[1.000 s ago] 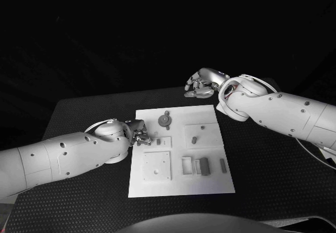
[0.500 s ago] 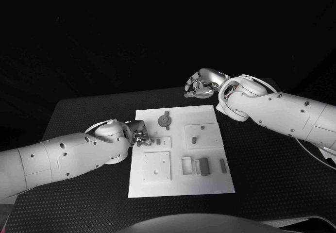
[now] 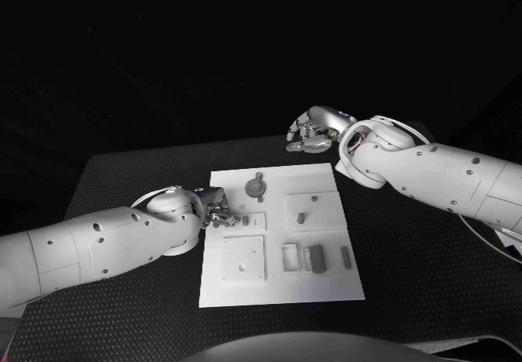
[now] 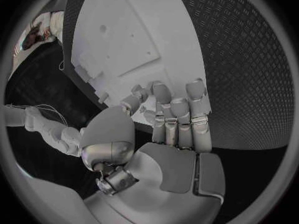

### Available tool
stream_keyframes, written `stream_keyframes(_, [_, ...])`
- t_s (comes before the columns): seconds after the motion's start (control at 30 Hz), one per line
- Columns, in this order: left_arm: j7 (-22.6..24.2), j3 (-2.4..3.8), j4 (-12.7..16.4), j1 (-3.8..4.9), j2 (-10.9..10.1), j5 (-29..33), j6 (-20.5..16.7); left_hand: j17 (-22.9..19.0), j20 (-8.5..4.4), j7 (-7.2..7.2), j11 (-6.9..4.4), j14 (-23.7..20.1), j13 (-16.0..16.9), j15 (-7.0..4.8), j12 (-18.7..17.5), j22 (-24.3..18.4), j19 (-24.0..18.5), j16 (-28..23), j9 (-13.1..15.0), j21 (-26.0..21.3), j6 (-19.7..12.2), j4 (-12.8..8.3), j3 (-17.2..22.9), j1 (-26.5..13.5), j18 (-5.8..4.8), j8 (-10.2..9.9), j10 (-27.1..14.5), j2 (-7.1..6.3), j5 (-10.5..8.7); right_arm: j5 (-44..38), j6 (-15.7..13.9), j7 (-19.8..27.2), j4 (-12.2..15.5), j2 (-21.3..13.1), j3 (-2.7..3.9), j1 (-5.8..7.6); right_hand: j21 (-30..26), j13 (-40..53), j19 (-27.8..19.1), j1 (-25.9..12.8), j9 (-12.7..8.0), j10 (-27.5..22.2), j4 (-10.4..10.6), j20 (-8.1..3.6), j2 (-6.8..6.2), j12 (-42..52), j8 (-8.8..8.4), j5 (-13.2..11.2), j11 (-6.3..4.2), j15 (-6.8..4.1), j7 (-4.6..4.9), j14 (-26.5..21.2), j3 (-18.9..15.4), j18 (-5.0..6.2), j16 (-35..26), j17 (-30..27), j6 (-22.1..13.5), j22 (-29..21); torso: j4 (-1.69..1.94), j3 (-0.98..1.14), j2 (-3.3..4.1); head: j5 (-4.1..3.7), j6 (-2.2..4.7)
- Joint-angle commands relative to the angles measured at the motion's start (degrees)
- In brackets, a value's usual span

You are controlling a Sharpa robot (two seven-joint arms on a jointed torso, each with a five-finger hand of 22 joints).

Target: Assemble the parts on the task board

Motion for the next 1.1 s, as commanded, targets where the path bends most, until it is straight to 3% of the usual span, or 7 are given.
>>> stream_keyframes(0.03, [1.43, 0.02, 0.27, -0.04, 0.28, 0.25, -0.82, 0.03, -0.22, 0.37, -0.21, 0.17, 0.08, -0.26, -0.22, 1.03, -0.04, 0.12, 0.09, -0.03, -0.21, 0.57, -0.03, -0.5, 1.03, -0.38, 0.35, -0.25, -0.4, -0.01, 0.51, 0.29, 0.0, 0.04, 0.03, -0.01, -0.18, -0.08, 0.16, -0.23, -0.09, 0.06, 0.41, -0.13, 0.47, 0.32, 0.02, 0.11, 0.24, -0.06, 0.37, 0.01, 0.05, 0.82, -0.13, -0.06, -0.01, 0.86, -0.02, 0.0, 0.02, 0.0, -0.03])
stream_keyframes(0.57, [1.38, 0.03, -0.03, -0.04, -0.04, -0.32, -1.7, 0.07, -0.26, 0.32, -0.24, 0.18, 0.22, -0.31, -0.27, 1.06, -0.02, 0.17, 0.19, 0.0, -0.2, 2.45, 0.13, -1.19, 1.12, -0.47, 0.39, -1.57, -1.25, -0.01, 0.5, 0.27, -0.08, 0.05, 0.03, -0.01, -0.19, -0.08, 0.16, -0.23, -0.09, 0.06, 0.42, -0.13, 0.46, 0.32, 0.01, 0.11, 0.24, -0.05, 0.37, 0.01, 0.05, 0.82, -0.13, -0.07, -0.02, 0.86, -0.03, 0.0, 0.02, -0.03, -0.03])
stream_keyframes(0.6, [1.38, 0.03, -0.03, -0.04, -0.05, -0.32, -1.69, 0.08, -0.28, 0.31, -0.26, 0.18, 0.25, -0.32, -0.28, 1.06, -0.02, 0.18, 0.22, 0.0, -0.19, 2.78, 0.22, -1.17, 1.15, -0.48, 0.4, -1.76, -2.08, -0.01, 0.51, 0.28, -0.08, 0.06, 0.03, -0.01, -0.19, -0.08, 0.16, -0.23, -0.09, 0.06, 0.42, -0.13, 0.46, 0.32, 0.01, 0.11, 0.24, -0.05, 0.37, 0.01, 0.05, 0.82, -0.13, -0.07, -0.02, 0.86, -0.03, 0.01, 0.01, -0.04, -0.04])
stream_keyframes(0.63, [1.38, 0.03, -0.03, -0.04, -0.07, -0.32, -1.71, 0.1, -0.3, 0.28, -0.26, 0.18, 0.29, -0.34, -0.28, 1.07, -0.03, 0.21, 0.27, 0.01, -0.21, 3.07, 0.27, -1.03, 1.19, -0.49, 0.41, -1.83, -4.28, -0.01, 0.51, 0.28, -0.09, 0.07, 0.03, -0.01, -0.19, -0.08, 0.16, -0.23, -0.09, 0.06, 0.42, -0.13, 0.46, 0.32, 0.01, 0.11, 0.24, -0.05, 0.37, 0.01, 0.05, 0.82, -0.13, -0.07, -0.02, 0.86, -0.03, 0.01, 0.01, -0.05, -0.07])
stream_keyframes(0.83, [1.47, 0.04, -0.03, -0.04, -0.09, -0.32, -1.81, 0.15, -0.3, 0.26, -0.28, 0.15, 0.44, -0.37, -0.32, 1.06, -0.05, 0.26, 0.37, 0.02, -0.22, 5.04, 0.62, -1.09, 1.27, -0.58, 0.43, -3.48, -6.34, -0.01, 0.52, 0.27, -0.1, 0.1, 0.03, -0.01, -0.19, -0.09, 0.16, -0.22, -0.09, 0.06, 0.41, -0.13, 0.46, 0.32, 0.01, 0.11, 0.24, -0.05, 0.37, 0.01, 0.05, 0.82, -0.13, -0.07, -0.03, 0.86, 0.0, 0.01, 0.01, -0.05, -0.07])
stream_keyframes(0.93, [1.48, 0.04, -0.03, -0.04, -0.08, -0.32, -1.8, 0.19, -0.34, 0.21, -0.31, 0.09, 0.56, -0.38, -0.37, 1.05, -0.08, 0.29, 0.5, 0.02, -0.21, 6.96, 0.92, -0.81, 1.39, -0.63, 0.42, -4.55, -10.56, -0.01, 0.52, 0.28, -0.1, 0.11, 0.03, -0.01, -0.19, -0.09, 0.16, -0.22, -0.09, 0.06, 0.42, -0.13, 0.46, 0.32, 0.01, 0.11, 0.24, -0.05, 0.37, 0.01, 0.05, 0.82, -0.13, -0.07, -0.03, 0.86, 0.0, 0.0, -0.01, -0.04, -0.06])
stream_keyframes(1.1, [1.45, 0.04, -0.02, -0.04, -0.25, -0.31, -1.79, 0.21, -0.29, 0.25, -0.34, 0.1, 0.63, -0.4, -0.38, 1.05, -0.08, 0.32, 0.57, 0.04, -0.2, 8.13, 0.97, -0.72, 1.38, -0.64, 0.43, -5.32, -11.04, -0.01, 0.52, 0.28, -0.12, 0.13, 0.03, -0.01, -0.19, -0.09, 0.16, -0.22, -0.09, 0.06, 0.42, -0.13, 0.46, 0.32, 0.01, 0.11, 0.25, -0.05, 0.37, 0.01, 0.06, 0.82, -0.13, -0.07, -0.03, 0.86, -0.03, 0.04, 0.0, 0.01, -0.09])
